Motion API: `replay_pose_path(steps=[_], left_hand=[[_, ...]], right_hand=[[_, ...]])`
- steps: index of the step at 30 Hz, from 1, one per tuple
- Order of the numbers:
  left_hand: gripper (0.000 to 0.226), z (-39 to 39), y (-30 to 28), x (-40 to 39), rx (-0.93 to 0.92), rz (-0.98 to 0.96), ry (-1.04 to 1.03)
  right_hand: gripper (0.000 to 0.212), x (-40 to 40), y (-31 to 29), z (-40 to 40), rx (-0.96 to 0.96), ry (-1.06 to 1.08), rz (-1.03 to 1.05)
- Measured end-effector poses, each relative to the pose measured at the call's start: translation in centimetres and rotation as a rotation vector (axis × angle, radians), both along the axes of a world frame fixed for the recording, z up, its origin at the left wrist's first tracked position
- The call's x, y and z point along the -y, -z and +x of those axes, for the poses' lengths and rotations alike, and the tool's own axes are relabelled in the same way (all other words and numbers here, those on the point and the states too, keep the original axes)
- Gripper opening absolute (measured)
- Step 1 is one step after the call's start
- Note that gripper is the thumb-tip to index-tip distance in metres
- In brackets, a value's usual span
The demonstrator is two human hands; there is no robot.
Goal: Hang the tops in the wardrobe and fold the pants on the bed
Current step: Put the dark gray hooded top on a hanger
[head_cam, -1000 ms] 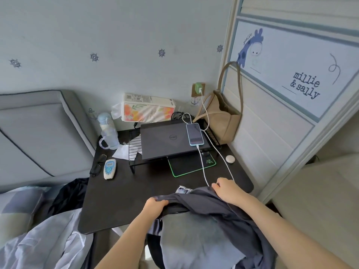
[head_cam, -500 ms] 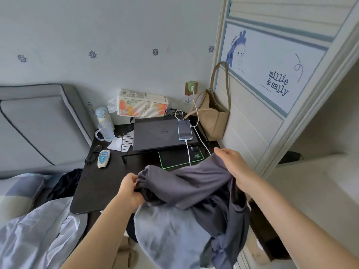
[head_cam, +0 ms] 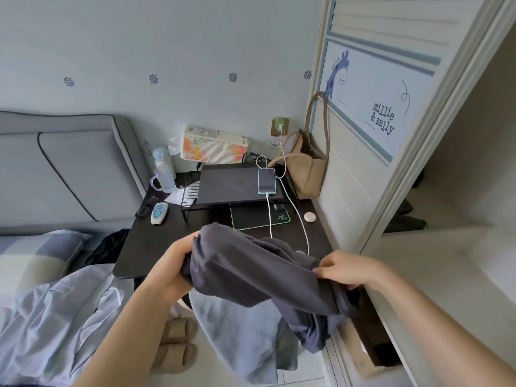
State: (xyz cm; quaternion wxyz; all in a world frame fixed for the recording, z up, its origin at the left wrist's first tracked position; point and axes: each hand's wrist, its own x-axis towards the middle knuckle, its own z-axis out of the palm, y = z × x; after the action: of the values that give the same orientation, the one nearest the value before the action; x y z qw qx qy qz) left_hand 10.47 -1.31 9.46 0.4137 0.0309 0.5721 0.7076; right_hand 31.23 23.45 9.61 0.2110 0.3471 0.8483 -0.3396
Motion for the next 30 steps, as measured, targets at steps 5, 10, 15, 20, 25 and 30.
replay_pose_path(steps=[5,10,15,20,25,30], left_hand=[[0.049,1.3,-6.1,0.0,-0.298,0.193,0.143],[0.039,2.1,-11.5,1.3,-0.342,0.443,0.295],[0.036,2.3,-14.5,2.9,-0.367,0.562,0.266],[0.016,0.7,-14.6,2.8,-0.449,0.523,0.318],[0.027,-1.7,-12.7,2.4,-0.479,0.305,0.177],[0.036,-3.7,-10.5,2.7,-0.516,-0.033,-0.034]], right_hand=[[0.046,2.9,-1.9,-3.3,-0.368,0.058,0.079],[0.096,6.8,-3.8,-5.6,-0.323,-0.043,-0.344],[0.026,10.6,-4.5,-6.4,-0.364,0.077,-0.9],[0.024,11.6,-7.3,-6.9,-0.689,0.187,-1.135],[0.013,10.4,-11.3,-5.8,-1.058,0.384,-0.795],[0.009,6.3,-14.1,-2.4,-1.145,0.657,-0.363]])
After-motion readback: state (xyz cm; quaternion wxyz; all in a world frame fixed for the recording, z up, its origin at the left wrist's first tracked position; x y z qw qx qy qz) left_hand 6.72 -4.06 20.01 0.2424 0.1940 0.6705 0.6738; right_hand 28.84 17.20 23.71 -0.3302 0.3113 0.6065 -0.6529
